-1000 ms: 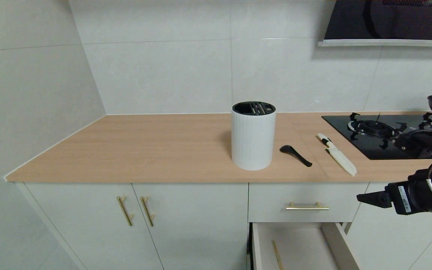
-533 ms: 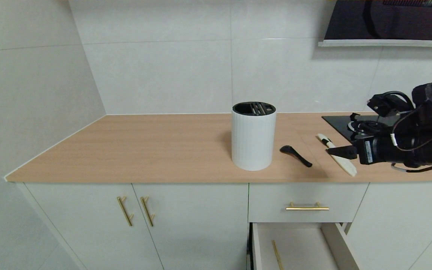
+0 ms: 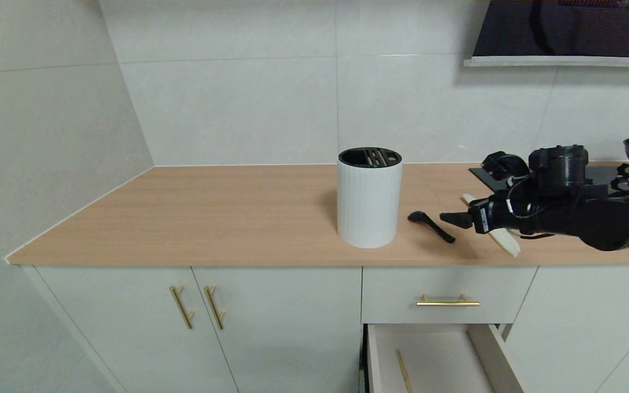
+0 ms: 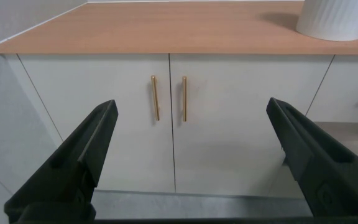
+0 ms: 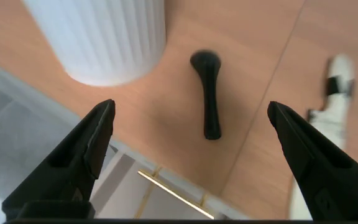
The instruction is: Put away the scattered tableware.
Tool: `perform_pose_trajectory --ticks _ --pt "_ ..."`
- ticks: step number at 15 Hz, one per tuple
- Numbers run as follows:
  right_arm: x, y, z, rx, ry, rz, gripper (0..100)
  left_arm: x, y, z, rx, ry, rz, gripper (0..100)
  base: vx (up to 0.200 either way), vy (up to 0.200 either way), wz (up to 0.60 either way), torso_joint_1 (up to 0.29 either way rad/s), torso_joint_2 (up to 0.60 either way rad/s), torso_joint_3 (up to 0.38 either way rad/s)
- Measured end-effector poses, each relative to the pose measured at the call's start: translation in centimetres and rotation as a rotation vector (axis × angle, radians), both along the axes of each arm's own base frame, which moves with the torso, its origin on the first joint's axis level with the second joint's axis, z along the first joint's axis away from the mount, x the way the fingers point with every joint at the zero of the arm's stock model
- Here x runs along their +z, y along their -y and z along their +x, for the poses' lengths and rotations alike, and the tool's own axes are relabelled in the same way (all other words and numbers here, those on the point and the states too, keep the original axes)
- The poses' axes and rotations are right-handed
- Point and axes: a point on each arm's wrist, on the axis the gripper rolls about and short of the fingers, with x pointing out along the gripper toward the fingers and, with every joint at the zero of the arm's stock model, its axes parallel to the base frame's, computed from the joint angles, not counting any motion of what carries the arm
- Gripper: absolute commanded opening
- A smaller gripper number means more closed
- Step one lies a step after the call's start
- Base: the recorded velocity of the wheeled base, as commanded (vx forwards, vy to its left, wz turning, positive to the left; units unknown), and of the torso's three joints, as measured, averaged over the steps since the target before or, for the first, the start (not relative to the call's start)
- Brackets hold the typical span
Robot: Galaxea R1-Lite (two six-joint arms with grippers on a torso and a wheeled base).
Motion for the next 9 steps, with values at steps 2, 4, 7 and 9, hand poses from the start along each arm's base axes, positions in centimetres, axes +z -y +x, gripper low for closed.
perform_pose_trajectory --ticks 2,4,7,9 --pt "-1.7 0.3 1.7 -0.005 -0.028 0.002 100 0.0 0.0 0.0 0.0 0.0 0.0 100 0.0 0.0 0.0 0.0 0.0 0.0" --pt "-3.4 0.7 3.3 -0.013 -0.053 0.006 100 0.0 0.0 0.0 0.0 0.0 0.0 100 0.0 0.0 0.0 0.0 0.0 0.0" --pt "-5.7 0.8 4.9 -0.019 -0.073 0.006 100 0.0 0.0 0.0 0.0 0.0 0.0 100 0.0 0.0 0.0 0.0 0.0 0.0" --pt "-6.9 0.7 5.6 -0.022 -0.075 0.004 100 0.0 0.0 0.0 0.0 0.0 0.0 100 0.0 0.0 0.0 0.0 0.0 0.0"
